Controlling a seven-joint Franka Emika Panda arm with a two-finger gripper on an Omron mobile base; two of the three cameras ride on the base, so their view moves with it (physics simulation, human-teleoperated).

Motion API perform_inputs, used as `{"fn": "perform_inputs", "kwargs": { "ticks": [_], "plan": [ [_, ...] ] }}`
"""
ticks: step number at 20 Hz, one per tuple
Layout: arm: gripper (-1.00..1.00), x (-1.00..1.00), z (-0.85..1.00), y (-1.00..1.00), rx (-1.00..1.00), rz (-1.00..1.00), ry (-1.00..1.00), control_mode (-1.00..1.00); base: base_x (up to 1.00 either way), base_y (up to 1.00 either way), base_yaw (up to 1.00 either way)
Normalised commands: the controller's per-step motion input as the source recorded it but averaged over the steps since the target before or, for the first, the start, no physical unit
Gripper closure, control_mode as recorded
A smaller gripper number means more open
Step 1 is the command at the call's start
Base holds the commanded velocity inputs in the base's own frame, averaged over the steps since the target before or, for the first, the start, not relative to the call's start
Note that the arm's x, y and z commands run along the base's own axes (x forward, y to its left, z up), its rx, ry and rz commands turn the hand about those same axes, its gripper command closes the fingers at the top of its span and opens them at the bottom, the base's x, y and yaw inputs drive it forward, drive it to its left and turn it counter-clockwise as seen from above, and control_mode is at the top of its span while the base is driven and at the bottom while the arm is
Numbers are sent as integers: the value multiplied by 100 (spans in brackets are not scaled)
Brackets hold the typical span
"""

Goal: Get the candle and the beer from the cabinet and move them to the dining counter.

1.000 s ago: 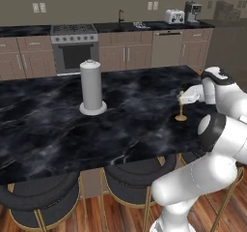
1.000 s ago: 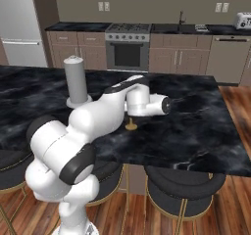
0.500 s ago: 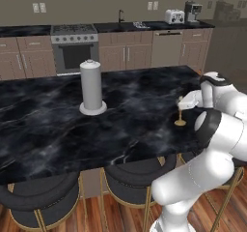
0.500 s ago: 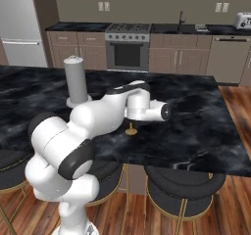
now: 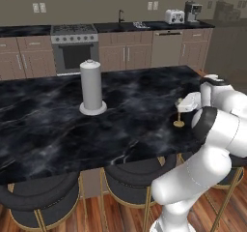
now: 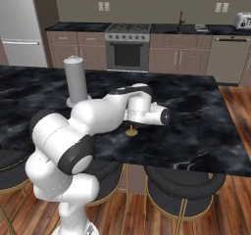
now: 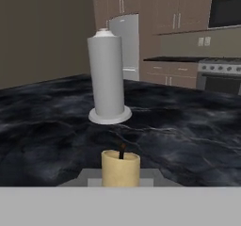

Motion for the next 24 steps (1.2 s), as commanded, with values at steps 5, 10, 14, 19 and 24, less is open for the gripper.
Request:
{"fn": "perform_inputs", "kwargs": {
  "ticks": [5,10,14,19,24],
  "plan": [
    [100,15,0,0,4,0,-4,-100,0,0,0],
    [100,22,-1,0,7,0,0,-100,0,0,0],
    [100,32,0,0,6,0,0,-100,0,0,0],
    [100,31,-8,0,3,0,0,-100,0,0,0],
    [100,18,-32,0,0,0,0,-100,0,0,0]
  ]
}}
